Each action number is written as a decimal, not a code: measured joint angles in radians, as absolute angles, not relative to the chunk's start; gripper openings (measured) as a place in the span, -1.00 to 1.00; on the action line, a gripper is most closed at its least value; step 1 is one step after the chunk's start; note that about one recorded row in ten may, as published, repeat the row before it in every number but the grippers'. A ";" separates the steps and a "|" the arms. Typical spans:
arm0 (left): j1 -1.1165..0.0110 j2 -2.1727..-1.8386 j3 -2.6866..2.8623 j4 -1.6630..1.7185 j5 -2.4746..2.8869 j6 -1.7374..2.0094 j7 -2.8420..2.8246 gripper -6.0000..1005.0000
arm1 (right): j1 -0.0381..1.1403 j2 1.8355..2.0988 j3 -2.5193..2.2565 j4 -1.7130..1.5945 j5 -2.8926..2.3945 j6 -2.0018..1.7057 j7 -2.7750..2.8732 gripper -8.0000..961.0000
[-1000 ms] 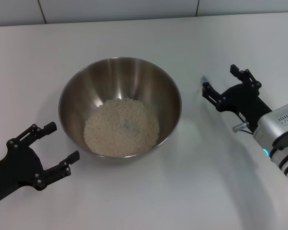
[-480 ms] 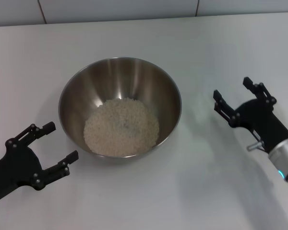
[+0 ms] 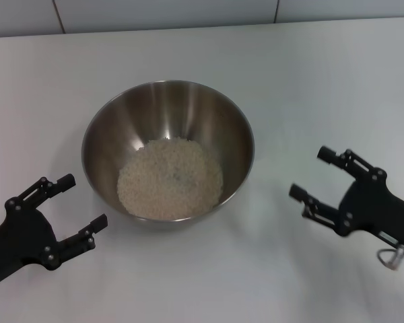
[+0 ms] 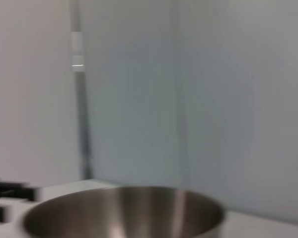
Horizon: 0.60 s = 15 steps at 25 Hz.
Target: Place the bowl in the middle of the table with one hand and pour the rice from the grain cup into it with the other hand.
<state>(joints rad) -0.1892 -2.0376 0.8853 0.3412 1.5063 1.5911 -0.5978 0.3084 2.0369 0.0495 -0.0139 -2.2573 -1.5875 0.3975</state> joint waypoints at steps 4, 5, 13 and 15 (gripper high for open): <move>-0.189 -2.035 0.887 0.341 1.506 1.592 -0.596 0.69 | 0.338 2.075 -0.002 -0.228 -2.316 -1.706 0.524 0.70; -0.189 -2.035 0.887 0.342 1.506 1.593 -0.596 0.69 | 0.345 2.079 -0.009 -0.252 -2.318 -1.722 0.544 0.70; -0.189 -2.036 0.887 0.347 1.506 1.597 -0.601 0.69 | 0.384 2.080 -0.027 -0.277 -2.326 -1.719 0.593 0.70; -0.189 -2.037 0.887 0.347 1.506 1.597 -0.601 0.69 | 0.389 2.080 -0.028 -0.276 -2.326 -1.703 0.593 0.70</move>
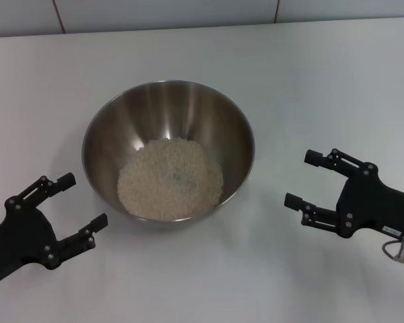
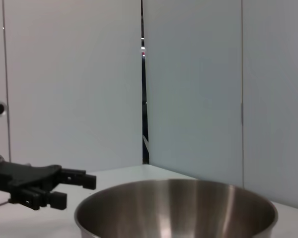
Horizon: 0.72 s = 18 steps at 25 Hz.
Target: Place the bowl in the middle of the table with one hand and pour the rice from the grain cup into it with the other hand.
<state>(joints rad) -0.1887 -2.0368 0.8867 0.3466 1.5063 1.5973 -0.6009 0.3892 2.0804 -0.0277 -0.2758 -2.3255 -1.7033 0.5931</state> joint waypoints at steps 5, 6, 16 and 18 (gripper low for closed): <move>-0.189 -2.038 0.887 0.347 1.506 1.598 -0.601 0.69 | 0.400 2.081 -0.028 -0.272 -2.325 -1.675 0.593 0.70; -0.189 -2.039 0.887 0.347 1.506 1.598 -0.601 0.69 | 0.402 2.081 -0.028 -0.272 -2.325 -1.674 0.595 0.70; -0.189 -2.040 0.887 0.344 1.506 1.598 -0.600 0.69 | 0.402 2.082 -0.029 -0.272 -2.326 -1.665 0.600 0.70; -0.189 -2.040 0.887 0.343 1.506 1.598 -0.600 0.69 | 0.402 2.082 -0.030 -0.271 -2.326 -1.657 0.600 0.70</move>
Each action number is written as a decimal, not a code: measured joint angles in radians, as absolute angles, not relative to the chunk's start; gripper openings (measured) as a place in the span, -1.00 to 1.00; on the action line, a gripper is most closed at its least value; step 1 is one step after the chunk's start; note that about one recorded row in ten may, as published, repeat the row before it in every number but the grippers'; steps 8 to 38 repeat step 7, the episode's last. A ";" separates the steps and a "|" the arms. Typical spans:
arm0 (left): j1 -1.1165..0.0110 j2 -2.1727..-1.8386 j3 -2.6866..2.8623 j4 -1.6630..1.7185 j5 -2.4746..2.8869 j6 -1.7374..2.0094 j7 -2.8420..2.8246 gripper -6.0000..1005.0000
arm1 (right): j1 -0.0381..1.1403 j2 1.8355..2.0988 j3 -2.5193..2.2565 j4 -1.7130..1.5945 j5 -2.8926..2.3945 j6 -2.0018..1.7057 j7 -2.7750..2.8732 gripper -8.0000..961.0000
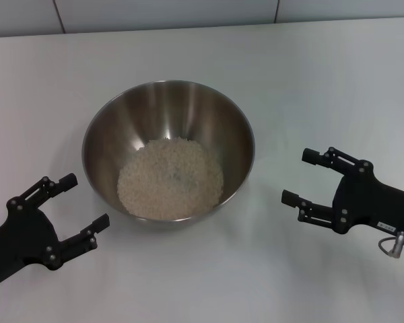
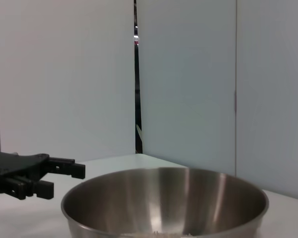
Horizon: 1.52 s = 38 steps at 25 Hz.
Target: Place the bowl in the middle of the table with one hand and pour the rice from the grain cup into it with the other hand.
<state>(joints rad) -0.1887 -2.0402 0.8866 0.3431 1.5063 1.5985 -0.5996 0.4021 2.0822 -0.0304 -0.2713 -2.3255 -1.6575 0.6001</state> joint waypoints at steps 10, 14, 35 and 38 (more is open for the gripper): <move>-0.189 -2.040 0.887 0.344 1.506 1.598 -0.601 0.69 | 0.403 2.083 -0.038 -0.268 -2.326 -1.648 0.602 0.70; -0.189 -2.040 0.887 0.344 1.506 1.598 -0.601 0.69 | 0.403 2.083 -0.038 -0.268 -2.326 -1.648 0.602 0.70; -0.189 -2.040 0.887 0.344 1.506 1.598 -0.601 0.69 | 0.403 2.083 -0.038 -0.268 -2.326 -1.648 0.602 0.70; -0.189 -2.040 0.887 0.344 1.506 1.598 -0.601 0.69 | 0.403 2.083 -0.038 -0.268 -2.326 -1.648 0.602 0.70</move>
